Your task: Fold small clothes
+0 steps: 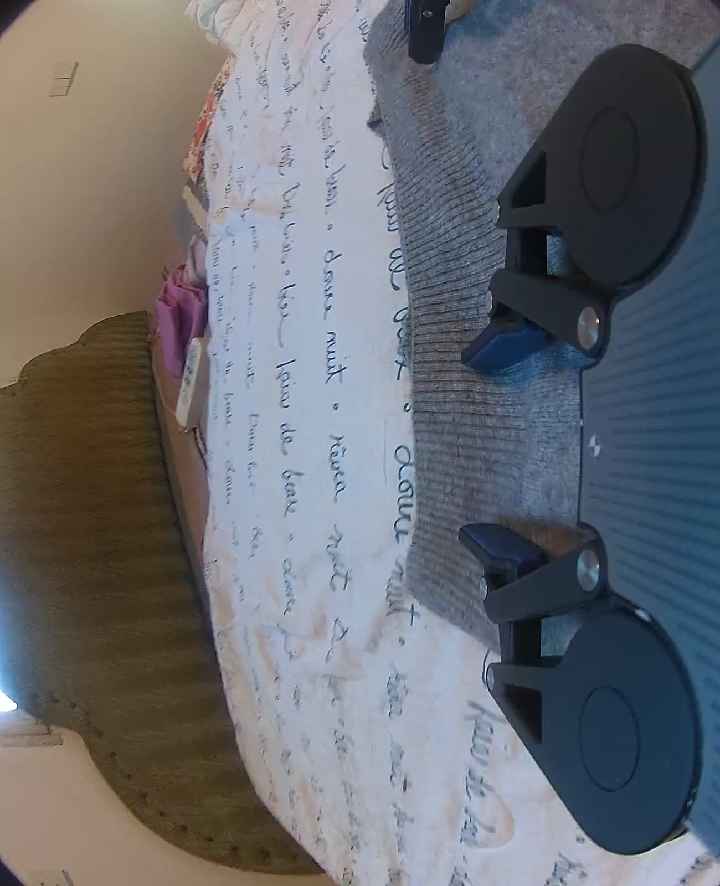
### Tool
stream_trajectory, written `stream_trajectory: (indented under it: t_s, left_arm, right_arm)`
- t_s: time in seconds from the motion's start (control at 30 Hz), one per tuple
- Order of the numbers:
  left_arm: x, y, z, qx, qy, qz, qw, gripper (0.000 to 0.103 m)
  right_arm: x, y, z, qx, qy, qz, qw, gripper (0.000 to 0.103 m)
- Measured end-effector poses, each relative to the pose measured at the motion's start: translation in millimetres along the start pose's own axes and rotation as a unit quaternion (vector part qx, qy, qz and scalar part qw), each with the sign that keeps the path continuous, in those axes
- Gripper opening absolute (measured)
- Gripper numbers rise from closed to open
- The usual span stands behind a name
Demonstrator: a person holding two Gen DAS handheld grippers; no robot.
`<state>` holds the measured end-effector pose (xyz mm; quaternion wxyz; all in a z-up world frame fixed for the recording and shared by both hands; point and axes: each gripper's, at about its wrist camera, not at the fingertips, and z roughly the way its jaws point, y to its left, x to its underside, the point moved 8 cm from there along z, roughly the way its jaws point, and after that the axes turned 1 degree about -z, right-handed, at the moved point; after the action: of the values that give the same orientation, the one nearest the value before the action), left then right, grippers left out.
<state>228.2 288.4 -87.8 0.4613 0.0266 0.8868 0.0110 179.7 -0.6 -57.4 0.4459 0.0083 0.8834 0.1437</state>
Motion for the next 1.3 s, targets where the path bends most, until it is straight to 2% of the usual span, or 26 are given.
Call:
stream_trajectory:
  t_s: [0.07,0.13,0.2,0.3,0.37,0.43,0.53,0.63,0.73,0.83,0.93,1.07,1.13,1.3]
  left_arm:
    - [1,7,-37,0.007,-0.021,-0.017,0.9996,0.059]
    - [9,7,-71,0.042,-0.028,-0.039,0.998,0.063]
    - [24,-3,-94,0.074,-0.021,-0.035,0.9964,0.066]
    - [50,-26,-98,0.095,0.012,-0.004,0.9954,0.067]
    - [67,-28,-89,0.085,0.024,-0.004,0.9961,0.071]
    - [75,-24,-86,0.082,0.011,-0.014,0.9965,0.076]
    - [75,-21,-86,0.08,0.013,-0.018,0.9966,0.076]
    - [77,-20,-87,0.078,0.007,-0.018,0.9968,0.077]
    - [79,-19,-87,0.076,0.004,-0.02,0.9969,0.078]
    - [77,-20,-85,0.074,0.005,-0.02,0.997,0.079]
    - [76,-18,-85,0.072,0.006,-0.019,0.9972,0.079]
    - [77,-14,-86,0.068,0.007,-0.024,0.9974,0.079]
    - [77,-15,-86,0.067,0.006,-0.024,0.9975,0.079]
    - [75,-13,-88,0.058,0.008,-0.022,0.998,0.08]
  right_arm:
    - [7,12,-36,-0.042,-0.02,-0.004,0.999,0.069]
    - [22,20,-52,-0.055,-0.01,-0.009,0.998,0.073]
    - [43,26,-52,-0.051,0.017,-0.025,0.998,0.073]
    - [66,26,-41,-0.022,0.029,-0.046,0.998,0.073]
    - [69,29,-38,-0.011,0.016,-0.07,0.997,0.073]
    - [67,34,-40,0.003,0.025,-0.073,0.997,0.073]
    - [66,40,-53,0.0,0.043,-0.054,0.998,0.073]
    - [73,48,-70,-0.016,0.036,-0.051,0.998,0.074]
    - [90,45,-67,-0.003,0.049,-0.063,0.997,0.076]
    - [99,43,-66,0.01,0.033,-0.092,0.995,0.077]
    - [96,47,-77,0.018,0.047,-0.078,0.996,0.077]
    - [96,50,-90,0.004,0.038,-0.082,0.996,0.077]
    - [107,43,-82,0.018,0.06,-0.084,0.994,0.077]
    - [106,43,-95,0.015,0.051,-0.063,0.997,0.077]
